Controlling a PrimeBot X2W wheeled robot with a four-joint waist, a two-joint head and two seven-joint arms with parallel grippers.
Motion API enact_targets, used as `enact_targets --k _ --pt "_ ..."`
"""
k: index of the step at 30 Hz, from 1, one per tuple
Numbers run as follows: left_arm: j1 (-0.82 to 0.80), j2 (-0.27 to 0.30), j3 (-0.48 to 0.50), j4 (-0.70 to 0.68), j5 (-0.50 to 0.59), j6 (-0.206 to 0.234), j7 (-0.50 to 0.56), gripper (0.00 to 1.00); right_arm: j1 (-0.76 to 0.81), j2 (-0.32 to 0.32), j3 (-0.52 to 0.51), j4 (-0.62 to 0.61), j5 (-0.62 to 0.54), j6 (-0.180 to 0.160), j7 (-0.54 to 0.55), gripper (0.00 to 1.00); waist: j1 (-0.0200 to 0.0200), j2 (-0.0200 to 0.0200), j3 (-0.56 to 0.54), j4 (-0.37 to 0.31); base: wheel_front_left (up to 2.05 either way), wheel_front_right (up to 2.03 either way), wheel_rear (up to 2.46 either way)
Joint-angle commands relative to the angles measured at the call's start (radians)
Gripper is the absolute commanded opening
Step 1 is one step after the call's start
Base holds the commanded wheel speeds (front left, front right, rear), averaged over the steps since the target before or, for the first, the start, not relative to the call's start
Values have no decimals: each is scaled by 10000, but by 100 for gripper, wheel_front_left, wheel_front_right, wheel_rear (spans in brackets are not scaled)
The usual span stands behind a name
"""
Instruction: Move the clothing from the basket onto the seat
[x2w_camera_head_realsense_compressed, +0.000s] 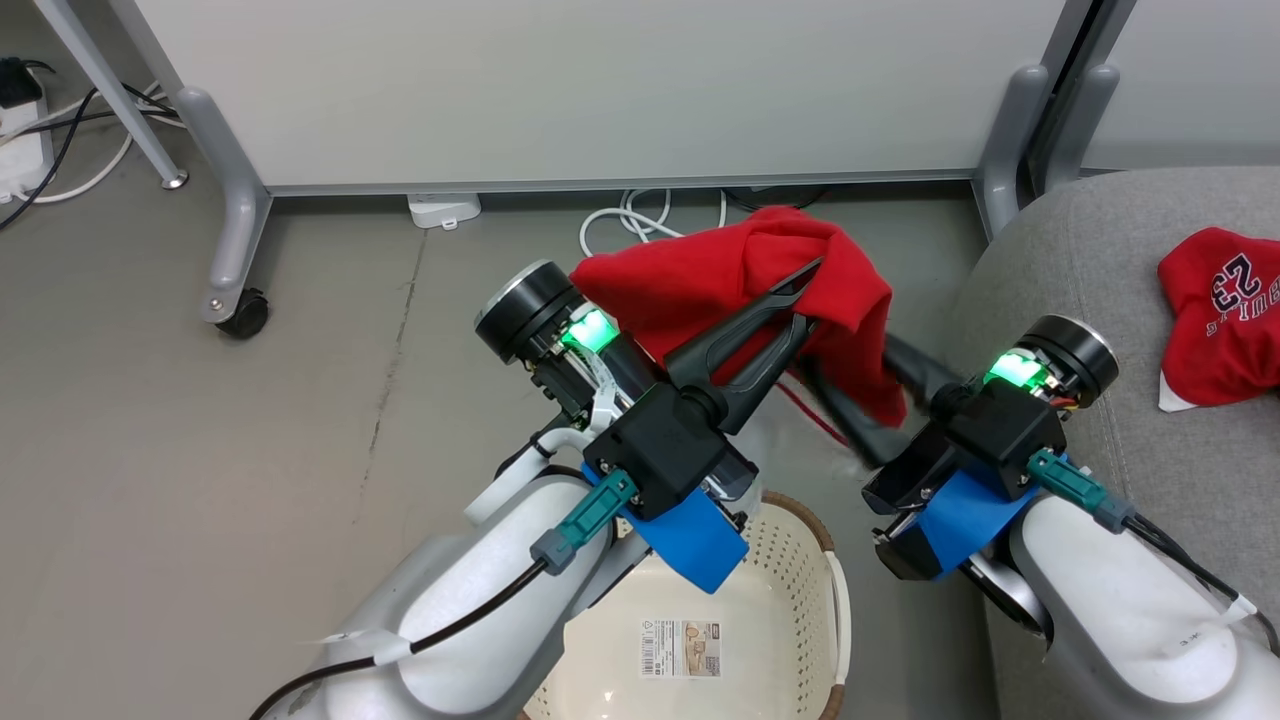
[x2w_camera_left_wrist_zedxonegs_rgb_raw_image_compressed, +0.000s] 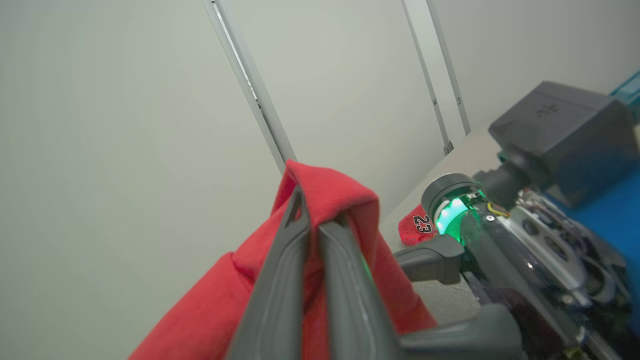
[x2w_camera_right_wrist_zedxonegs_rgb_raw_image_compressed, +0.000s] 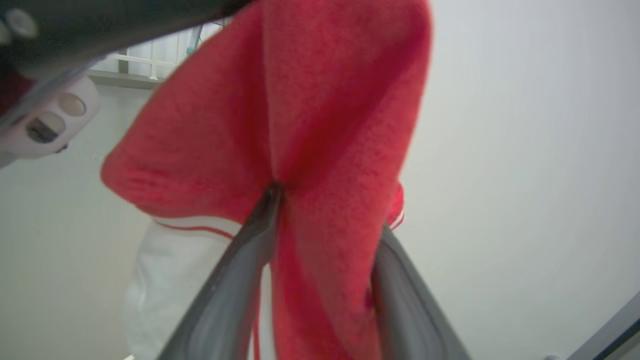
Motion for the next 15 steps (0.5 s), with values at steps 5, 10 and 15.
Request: enact_targets --k 5,10,15 --pt "22 31 83 8 8 -53 -50 0 -35 76 -68 -107 41 1 -2 0 -1 0 11 -32 0 0 0" --pt "70 50 86 72 11 -72 -50 0 145 123 -172 -195 -43 1 -2 0 -1 0 -26 -62 0 0 0" --pt "114 54 68 168 11 -72 -49 0 257 174 -331 -216 -64 1 -2 0 -1 0 -46 -68 0 0 0"
